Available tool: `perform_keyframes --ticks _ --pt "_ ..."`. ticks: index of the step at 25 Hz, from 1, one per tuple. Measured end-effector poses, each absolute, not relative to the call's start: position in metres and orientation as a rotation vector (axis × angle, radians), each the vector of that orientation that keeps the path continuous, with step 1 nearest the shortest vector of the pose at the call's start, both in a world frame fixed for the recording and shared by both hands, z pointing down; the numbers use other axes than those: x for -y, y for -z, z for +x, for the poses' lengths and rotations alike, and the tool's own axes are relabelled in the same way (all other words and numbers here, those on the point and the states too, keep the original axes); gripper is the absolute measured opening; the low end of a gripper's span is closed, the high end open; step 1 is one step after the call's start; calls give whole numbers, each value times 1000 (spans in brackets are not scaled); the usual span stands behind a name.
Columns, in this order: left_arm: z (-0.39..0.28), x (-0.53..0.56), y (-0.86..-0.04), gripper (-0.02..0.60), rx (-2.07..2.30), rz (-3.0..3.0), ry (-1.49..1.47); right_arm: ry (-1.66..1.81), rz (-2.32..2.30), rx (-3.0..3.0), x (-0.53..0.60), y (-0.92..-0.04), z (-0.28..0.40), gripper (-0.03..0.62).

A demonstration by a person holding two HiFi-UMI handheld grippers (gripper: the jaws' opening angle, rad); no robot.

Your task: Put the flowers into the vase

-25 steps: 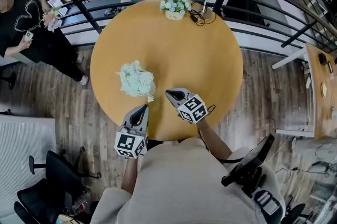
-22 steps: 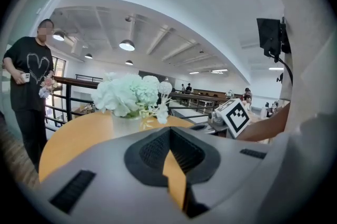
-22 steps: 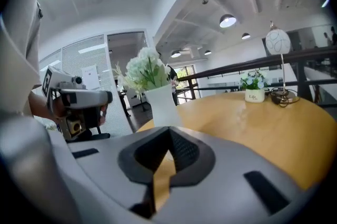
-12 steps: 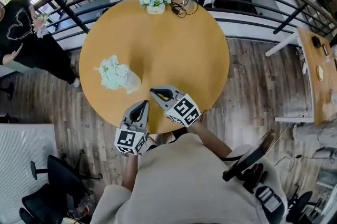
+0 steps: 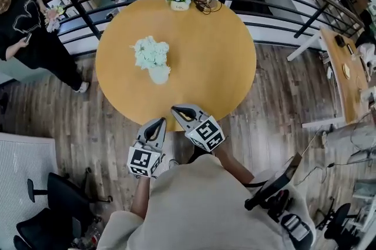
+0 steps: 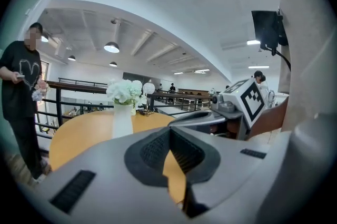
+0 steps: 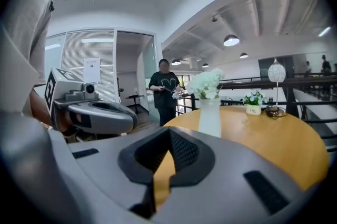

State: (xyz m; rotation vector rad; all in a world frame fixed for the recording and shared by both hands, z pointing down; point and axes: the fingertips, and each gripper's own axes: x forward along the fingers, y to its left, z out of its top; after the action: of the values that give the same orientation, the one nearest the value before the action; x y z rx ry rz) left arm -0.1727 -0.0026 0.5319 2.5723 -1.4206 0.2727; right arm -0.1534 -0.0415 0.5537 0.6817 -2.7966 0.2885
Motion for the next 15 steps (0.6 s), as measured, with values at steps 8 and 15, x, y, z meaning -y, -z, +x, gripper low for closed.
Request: perform_keyframes --ticks 8,15 --pt "-189 -54 -534 6 1379 2626 -212 -207 801 2773 -13 -546 -166 6" --pt "-181 -87 -542 6 1359 2629 -171 -176 795 2718 -53 -559 -160 6"
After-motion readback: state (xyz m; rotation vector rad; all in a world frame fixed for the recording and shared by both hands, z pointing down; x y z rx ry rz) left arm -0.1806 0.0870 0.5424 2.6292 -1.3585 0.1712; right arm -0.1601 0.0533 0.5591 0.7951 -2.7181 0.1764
